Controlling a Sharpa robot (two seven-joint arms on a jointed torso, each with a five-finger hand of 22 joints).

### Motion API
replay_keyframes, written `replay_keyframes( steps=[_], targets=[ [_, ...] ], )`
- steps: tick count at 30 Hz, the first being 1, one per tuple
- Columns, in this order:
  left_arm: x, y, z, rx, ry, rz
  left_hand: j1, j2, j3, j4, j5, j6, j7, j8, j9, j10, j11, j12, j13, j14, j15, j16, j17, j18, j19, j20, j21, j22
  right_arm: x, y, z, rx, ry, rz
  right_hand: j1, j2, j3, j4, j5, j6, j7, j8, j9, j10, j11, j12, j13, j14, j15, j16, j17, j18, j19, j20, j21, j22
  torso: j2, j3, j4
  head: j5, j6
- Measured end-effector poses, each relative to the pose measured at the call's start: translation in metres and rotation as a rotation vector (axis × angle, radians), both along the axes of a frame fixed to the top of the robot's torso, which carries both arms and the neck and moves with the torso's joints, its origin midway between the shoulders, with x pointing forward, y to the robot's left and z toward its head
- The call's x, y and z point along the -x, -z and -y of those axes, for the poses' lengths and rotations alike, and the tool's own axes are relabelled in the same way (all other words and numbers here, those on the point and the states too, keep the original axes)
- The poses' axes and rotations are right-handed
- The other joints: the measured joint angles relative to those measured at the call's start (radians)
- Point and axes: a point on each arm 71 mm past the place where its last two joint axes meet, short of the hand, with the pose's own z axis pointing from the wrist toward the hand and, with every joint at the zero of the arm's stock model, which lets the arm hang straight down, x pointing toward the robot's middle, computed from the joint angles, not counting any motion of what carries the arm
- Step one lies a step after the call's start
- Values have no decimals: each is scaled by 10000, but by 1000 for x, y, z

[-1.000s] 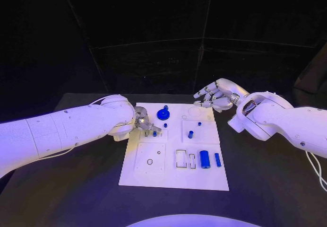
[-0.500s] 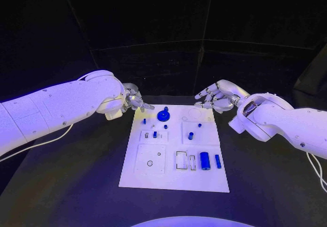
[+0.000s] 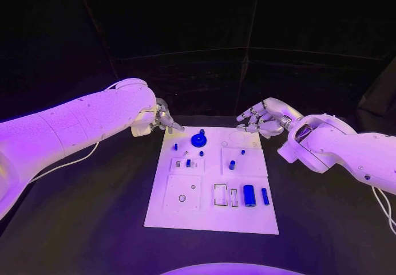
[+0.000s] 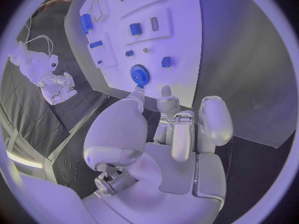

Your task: Assemble the parts on the task board

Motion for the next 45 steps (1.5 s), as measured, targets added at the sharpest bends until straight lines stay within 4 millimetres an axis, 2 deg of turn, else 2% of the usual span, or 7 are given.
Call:
replay_keyframes(
  steps=[7,18,35,41,45],
  targets=[
    [-2,15,1,-498,147,-423,74,163,-41,-41,0,101,-40,0,-10,0,0,100,61,0,-1,0,0,0,0,0,0,67,0,0,-2,-8,-31,-5,0,0,0,0,0,0,0,0,0,0,0,0,1,0,0,0,0,-1,0,0,0,-9,3,-8,-2,-10,-39],
    [0,34,3,-845,396,-938,166,256,-97,-41,0,134,-5,0,-28,0,0,100,70,-1,-1,0,0,0,0,0,0,96,0,0,-3,-15,-63,-10,0,0,0,0,0,0,0,0,0,0,0,0,1,0,0,0,1,0,0,0,0,-8,-3,-9,3,-18,-60],
    [2,36,9,-686,737,-924,399,489,-124,-69,0,171,-42,37,-56,38,-38,182,108,-1,-1,0,0,0,1,0,0,152,-1,1,-4,-14,-77,-15,0,0,0,0,0,0,0,0,0,0,0,0,-13,0,0,0,1,-1,1,0,-40,-7,-11,-4,15,-9,-77],
    [2,38,11,-653,801,-941,699,627,-96,-213,0,170,-42,37,-92,37,-37,184,108,-1,-1,0,0,1,0,0,0,162,-1,1,-4,-15,-85,-16,0,0,0,0,0,0,0,0,0,0,0,0,-13,0,0,0,1,-1,1,0,-40,-15,-11,-3,13,-12,-71],
    [2,40,11,-649,805,-971,788,633,-95,-235,0,205,-77,37,-92,37,-37,184,101,-1,-1,0,0,0,0,0,0,162,-1,1,-5,-16,-90,-17,0,0,0,0,0,0,0,0,0,0,0,0,-13,0,0,0,1,-1,1,0,-40,-15,-10,-2,11,-16,-79]
  ],
)
